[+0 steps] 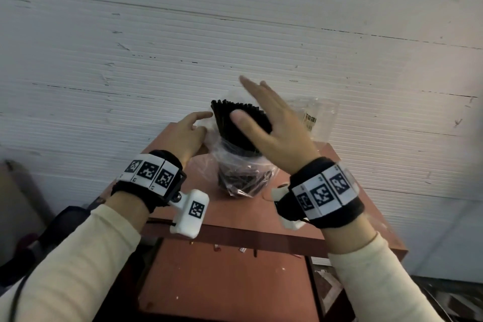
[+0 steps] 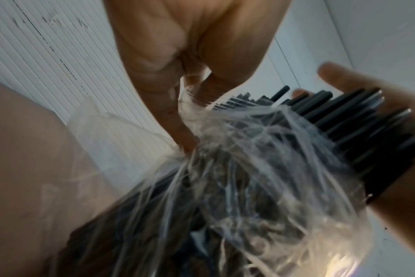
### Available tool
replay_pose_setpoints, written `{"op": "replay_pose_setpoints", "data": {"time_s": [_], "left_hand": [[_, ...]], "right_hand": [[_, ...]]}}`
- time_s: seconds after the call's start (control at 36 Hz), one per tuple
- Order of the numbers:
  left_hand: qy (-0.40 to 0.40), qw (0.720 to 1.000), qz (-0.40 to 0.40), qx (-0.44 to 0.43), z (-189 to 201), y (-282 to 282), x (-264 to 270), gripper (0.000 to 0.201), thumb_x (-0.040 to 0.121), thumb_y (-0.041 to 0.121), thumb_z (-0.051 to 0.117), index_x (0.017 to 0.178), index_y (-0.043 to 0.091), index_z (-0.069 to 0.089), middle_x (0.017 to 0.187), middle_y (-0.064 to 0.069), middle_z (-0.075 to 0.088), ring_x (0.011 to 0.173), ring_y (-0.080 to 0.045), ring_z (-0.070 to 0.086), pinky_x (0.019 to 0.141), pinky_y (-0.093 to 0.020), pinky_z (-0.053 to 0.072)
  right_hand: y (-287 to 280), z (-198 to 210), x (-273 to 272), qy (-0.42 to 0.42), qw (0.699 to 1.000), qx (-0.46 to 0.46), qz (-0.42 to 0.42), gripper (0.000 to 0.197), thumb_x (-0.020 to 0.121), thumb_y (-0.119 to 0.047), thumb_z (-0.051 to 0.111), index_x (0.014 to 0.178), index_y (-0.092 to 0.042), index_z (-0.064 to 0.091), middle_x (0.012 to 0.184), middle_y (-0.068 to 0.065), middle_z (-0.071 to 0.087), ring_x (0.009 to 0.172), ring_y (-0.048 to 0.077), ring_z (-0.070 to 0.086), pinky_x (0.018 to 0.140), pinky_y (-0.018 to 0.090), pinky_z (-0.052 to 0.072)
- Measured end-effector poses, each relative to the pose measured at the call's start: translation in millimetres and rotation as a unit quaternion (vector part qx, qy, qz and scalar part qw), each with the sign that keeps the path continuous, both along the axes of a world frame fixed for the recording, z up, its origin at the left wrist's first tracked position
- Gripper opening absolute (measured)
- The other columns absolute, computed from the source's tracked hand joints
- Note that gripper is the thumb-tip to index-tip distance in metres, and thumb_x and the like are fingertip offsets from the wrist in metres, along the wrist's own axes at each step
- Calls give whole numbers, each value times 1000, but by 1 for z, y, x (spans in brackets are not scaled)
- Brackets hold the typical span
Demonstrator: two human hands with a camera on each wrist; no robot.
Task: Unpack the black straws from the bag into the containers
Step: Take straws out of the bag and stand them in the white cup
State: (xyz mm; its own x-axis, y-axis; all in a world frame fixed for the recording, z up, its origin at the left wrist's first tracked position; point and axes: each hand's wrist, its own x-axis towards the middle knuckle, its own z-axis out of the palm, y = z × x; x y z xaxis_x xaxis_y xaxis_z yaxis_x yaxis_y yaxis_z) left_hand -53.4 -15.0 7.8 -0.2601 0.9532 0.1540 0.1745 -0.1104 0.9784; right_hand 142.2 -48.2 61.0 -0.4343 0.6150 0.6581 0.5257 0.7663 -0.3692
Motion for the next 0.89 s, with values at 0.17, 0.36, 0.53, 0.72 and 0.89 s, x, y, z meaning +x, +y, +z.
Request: {"op": "replay_pose_setpoints", "data": {"time_s": [0.17,0.36,0.53,0.72,0.89], "left_hand": [[-27,998,-60,1,11,-15,23,34,100,16,48,132,25,55,114,-15,68,98,-27,70,77,-32,61],[80,992,-88,-31,1,-16,31,42,99,11,48,131,38,45,111,-12,61,92,-20,56,87,-35,49],[134,983,-116,-49,6,-18,42,66,94,-5,45,145,35,35,126,1,50,100,-15,54,75,-25,44],[92,989,-119,-14,14,-19,47,66,94,-1,52,146,36,37,144,-4,46,90,-3,67,74,-19,56],[68,993,-78,54,26,-15,38,68,88,-10,50,142,31,48,134,-8,58,59,-2,61,61,-24,52]], "right_hand": [[12,-6,-16,-174,975,94,-106,46,97,-55,37,142,-52,32,151,-22,34,133,7,44,93,32,47],[27,-12,12,-78,987,59,-126,33,97,-37,46,127,-47,56,133,-25,55,115,8,58,83,33,53],[31,-15,27,-108,987,1,-119,35,99,-49,39,133,-55,44,146,-28,38,140,3,31,103,36,39],[28,-12,31,-188,980,-3,-66,52,92,-67,27,143,-59,19,156,-24,20,147,9,17,117,46,24],[42,-21,23,-62,996,23,-67,45,99,-47,40,143,-51,31,151,-23,32,134,7,43,98,38,50]]}}
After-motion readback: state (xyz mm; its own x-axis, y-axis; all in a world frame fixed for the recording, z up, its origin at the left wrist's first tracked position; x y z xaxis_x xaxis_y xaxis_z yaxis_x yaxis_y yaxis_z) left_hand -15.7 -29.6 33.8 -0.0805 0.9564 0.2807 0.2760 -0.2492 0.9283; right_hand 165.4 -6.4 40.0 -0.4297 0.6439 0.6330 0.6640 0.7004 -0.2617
